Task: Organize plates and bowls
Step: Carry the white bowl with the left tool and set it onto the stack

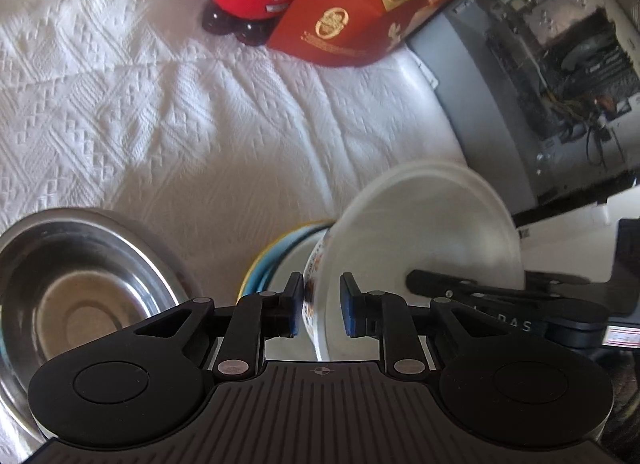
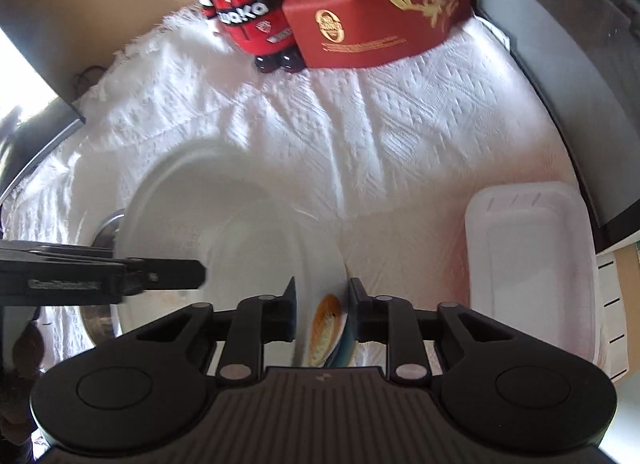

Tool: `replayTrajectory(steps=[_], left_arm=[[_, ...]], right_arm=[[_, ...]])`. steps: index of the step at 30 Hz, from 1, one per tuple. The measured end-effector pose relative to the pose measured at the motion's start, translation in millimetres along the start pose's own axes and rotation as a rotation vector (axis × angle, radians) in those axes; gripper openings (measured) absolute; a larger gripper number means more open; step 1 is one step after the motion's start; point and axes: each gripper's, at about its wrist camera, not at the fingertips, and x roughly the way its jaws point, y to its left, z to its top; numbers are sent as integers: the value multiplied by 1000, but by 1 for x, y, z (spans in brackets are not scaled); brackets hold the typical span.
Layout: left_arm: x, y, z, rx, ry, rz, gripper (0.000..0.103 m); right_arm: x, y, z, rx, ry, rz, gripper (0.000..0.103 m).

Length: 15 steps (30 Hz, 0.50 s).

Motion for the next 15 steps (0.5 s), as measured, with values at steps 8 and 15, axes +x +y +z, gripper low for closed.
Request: replayTrajectory(steps=[8,15], left_arm=[[-8,-3,1,13,-17,34,21],[-12,-1,-1,7,-7,12,23]], right_arm=[[9,-3,4,4,12,11,21],[8,7,4,-37,12,-8,22]])
